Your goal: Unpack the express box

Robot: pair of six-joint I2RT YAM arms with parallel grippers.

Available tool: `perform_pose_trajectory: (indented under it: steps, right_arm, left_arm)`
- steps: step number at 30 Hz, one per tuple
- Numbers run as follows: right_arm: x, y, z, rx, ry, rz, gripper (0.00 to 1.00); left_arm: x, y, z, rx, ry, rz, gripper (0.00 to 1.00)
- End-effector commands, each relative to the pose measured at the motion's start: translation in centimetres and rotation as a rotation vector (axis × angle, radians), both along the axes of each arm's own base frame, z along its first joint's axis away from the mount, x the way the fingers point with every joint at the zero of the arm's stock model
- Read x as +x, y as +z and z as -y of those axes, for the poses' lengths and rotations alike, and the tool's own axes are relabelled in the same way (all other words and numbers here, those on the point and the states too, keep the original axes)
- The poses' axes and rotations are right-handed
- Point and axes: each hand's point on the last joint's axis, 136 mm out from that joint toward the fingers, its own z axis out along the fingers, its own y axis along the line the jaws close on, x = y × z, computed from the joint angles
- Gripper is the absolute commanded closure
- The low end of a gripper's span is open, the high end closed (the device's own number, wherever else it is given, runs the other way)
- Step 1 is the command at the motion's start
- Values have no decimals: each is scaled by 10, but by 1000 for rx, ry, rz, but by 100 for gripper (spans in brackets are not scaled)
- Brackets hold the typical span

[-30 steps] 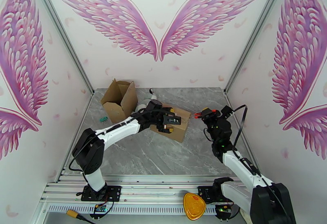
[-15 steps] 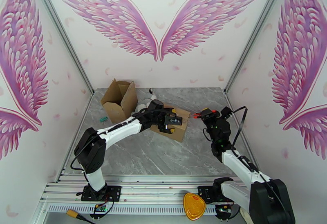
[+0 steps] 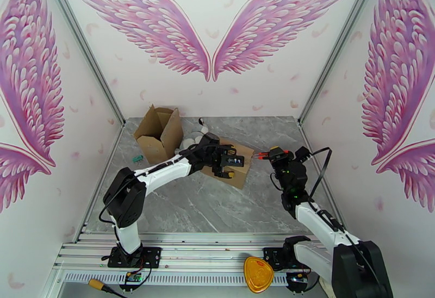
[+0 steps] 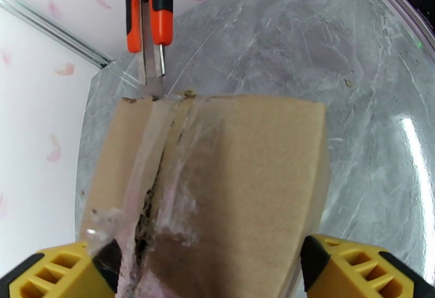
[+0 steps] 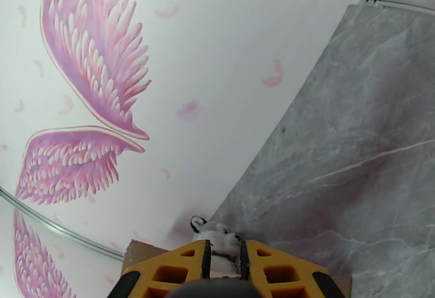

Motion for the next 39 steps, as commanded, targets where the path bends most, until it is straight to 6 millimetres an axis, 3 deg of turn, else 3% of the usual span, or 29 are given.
perform_pose_trajectory:
  steps: [1, 17, 39]
  right_arm:
    - [-14, -22, -16, 31, 89, -101, 100]
    - [-14, -43, -34, 147, 272, -227, 100]
    - [-9, -42, -45, 178, 517, -355, 100]
  left_arm:
    - [15, 21, 13, -63, 16, 64, 8]
    - [28, 21, 11, -71, 33, 77, 8]
    - [40, 19, -1, -47, 32, 94, 7]
